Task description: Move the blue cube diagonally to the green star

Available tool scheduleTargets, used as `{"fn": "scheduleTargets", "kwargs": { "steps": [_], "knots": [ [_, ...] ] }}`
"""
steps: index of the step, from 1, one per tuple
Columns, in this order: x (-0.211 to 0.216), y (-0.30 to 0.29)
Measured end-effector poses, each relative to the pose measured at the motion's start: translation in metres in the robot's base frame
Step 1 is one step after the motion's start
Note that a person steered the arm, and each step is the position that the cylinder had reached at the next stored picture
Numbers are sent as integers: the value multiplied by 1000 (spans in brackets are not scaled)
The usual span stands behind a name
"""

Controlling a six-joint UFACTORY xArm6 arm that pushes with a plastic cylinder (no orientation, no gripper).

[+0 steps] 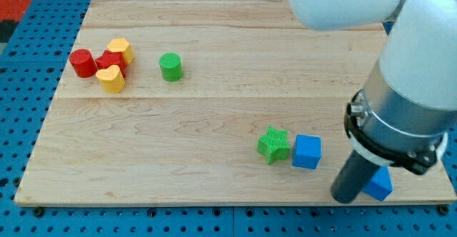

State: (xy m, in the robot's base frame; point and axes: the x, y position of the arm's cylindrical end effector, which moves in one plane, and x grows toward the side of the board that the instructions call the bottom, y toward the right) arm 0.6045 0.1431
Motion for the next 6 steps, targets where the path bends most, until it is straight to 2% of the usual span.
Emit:
{"fn": "scheduleTargets", "kwargs": {
  "steps": [2,3,4,5,6],
  "knots": [
    [-25,-42],
    [-109,-44],
    [-193,2],
    [-163,-19],
    [-167,-97]
  ]
}}
